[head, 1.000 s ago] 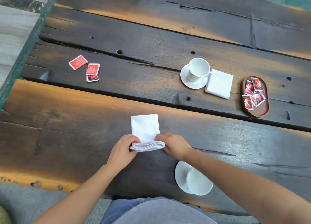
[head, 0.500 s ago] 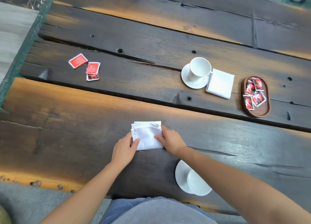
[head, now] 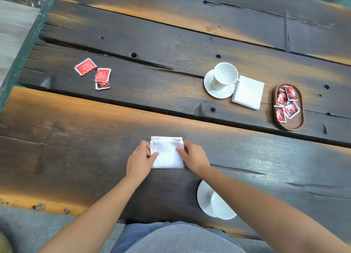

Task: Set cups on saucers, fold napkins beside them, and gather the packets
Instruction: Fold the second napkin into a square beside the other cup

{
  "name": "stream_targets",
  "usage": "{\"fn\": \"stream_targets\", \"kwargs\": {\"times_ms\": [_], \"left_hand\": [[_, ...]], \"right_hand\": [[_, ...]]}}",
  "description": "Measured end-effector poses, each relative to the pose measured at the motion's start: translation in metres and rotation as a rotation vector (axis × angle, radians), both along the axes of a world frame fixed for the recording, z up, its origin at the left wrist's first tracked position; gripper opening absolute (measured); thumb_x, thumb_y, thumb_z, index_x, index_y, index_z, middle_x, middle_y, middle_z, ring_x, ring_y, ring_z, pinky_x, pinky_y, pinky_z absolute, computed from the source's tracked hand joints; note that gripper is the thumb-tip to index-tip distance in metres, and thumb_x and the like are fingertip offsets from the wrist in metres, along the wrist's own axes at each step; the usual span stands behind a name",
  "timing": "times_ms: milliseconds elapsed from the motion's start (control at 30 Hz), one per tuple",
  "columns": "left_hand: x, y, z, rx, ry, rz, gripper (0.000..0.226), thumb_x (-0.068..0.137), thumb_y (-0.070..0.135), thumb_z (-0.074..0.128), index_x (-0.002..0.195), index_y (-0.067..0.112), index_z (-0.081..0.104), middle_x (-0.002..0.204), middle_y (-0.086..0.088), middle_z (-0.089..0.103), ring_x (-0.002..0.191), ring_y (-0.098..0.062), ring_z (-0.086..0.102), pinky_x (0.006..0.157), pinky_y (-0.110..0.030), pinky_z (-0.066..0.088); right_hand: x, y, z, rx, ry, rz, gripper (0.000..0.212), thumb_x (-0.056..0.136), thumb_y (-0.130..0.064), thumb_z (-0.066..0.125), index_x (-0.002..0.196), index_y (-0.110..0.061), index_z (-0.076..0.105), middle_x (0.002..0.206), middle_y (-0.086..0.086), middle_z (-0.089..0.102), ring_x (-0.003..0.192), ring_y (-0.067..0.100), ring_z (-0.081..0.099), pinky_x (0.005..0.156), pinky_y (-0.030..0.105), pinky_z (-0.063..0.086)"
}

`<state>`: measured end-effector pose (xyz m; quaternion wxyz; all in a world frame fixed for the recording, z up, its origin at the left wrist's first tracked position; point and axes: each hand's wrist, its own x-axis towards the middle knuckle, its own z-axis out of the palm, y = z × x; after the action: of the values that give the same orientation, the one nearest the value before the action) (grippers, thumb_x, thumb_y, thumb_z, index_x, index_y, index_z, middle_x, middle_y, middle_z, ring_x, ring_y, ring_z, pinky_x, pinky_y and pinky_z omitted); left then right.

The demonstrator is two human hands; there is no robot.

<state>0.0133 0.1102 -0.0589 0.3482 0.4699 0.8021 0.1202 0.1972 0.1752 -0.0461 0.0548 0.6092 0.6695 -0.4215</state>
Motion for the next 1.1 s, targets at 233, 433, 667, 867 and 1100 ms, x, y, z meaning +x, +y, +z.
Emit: {"fn": "stream_targets", "kwargs": {"times_ms": [233, 433, 667, 867, 1100], "left_hand": [[0.003, 0.004, 0.0, -0.047, 0.019, 0.026, 0.029, 0.086, 0.032, 0.062, 0.09, 0.021, 0.036, 0.076, 0.005, 0.051, 0.066, -0.014, 0.052, 0.049, -0.025, 0.03], [0.008, -0.005, 0.011, 0.173, 0.098, 0.026, 0.035, 0.08, 0.022, 0.07, 0.096, 0.014, 0.04, 0.102, -0.004, 0.046, 0.087, -0.024, 0.052, 0.074, -0.039, 0.045], [-0.006, -0.017, 0.011, 0.136, 0.396, -0.616, 0.077, 0.086, 0.046, 0.058, 0.149, 0.017, 0.023, 0.159, -0.009, 0.013, 0.146, -0.032, 0.016, 0.112, -0.06, 0.016], [-0.019, -0.001, -0.005, -0.088, 0.391, -0.752, 0.086, 0.09, 0.064, 0.028, 0.139, 0.025, -0.03, 0.149, 0.003, -0.034, 0.145, -0.022, -0.022, 0.114, -0.056, -0.01], [-0.018, 0.001, -0.013, -0.137, 0.355, -0.742, 0.088, 0.09, 0.063, 0.032, 0.145, 0.023, -0.023, 0.156, 0.001, -0.027, 0.145, -0.021, -0.021, 0.114, -0.056, -0.007]], "right_hand": [[0.0, 0.012, -0.003, -0.09, -0.106, -0.074, 0.039, 0.091, -0.049, 0.045, 0.067, -0.019, 0.047, 0.069, -0.002, 0.061, 0.073, 0.023, 0.061, 0.055, 0.027, 0.04], [0.009, 0.011, 0.006, 0.129, -0.019, -0.017, 0.025, 0.084, -0.044, 0.056, 0.081, -0.027, 0.038, 0.069, -0.01, 0.052, 0.065, 0.014, 0.051, 0.052, 0.028, 0.032], [0.016, 0.001, 0.008, 0.406, -0.16, 0.801, 0.082, 0.089, -0.053, 0.05, 0.152, -0.017, 0.012, 0.162, 0.003, 0.009, 0.148, 0.025, 0.011, 0.117, 0.05, 0.015], [0.014, 0.011, -0.003, 0.311, -0.312, 0.904, 0.094, 0.09, -0.065, 0.035, 0.15, -0.016, -0.019, 0.16, 0.001, -0.02, 0.148, 0.023, -0.018, 0.118, 0.057, -0.005], [0.013, 0.014, -0.014, 0.267, -0.332, 0.917, 0.095, 0.089, -0.069, 0.031, 0.148, -0.019, -0.023, 0.159, -0.002, -0.023, 0.148, 0.021, -0.019, 0.118, 0.059, -0.003]]}}
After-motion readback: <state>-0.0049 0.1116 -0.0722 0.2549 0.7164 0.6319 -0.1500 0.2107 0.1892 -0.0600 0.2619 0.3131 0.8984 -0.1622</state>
